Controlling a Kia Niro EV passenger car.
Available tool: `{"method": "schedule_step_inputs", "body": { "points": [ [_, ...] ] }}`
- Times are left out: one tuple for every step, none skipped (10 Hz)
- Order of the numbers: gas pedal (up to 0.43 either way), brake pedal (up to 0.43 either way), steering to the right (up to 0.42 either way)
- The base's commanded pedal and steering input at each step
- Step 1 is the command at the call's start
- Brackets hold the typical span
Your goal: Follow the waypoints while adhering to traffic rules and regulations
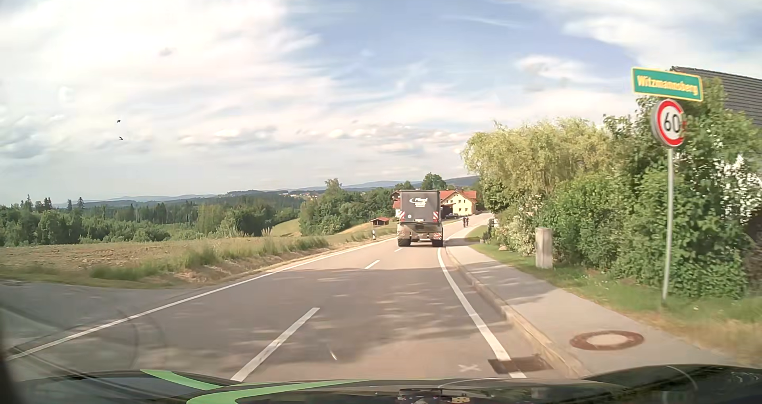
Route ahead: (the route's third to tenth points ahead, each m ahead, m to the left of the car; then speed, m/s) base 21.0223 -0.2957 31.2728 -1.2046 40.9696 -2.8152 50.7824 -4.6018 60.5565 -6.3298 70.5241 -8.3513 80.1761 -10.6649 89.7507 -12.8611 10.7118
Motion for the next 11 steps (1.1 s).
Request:
{"method": "schedule_step_inputs", "body": {
  "points": [
    [0.000,0.000,0.008],
    [0.000,0.000,0.010],
    [0.000,0.000,0.012],
    [0.000,0.000,0.012],
    [0.000,0.000,0.012],
    [0.000,0.000,0.012],
    [0.000,0.000,0.012],
    [0.000,0.000,0.012],
    [0.000,0.000,0.012],
    [0.000,0.000,0.012],
    [0.000,0.000,0.014]
  ]
}}
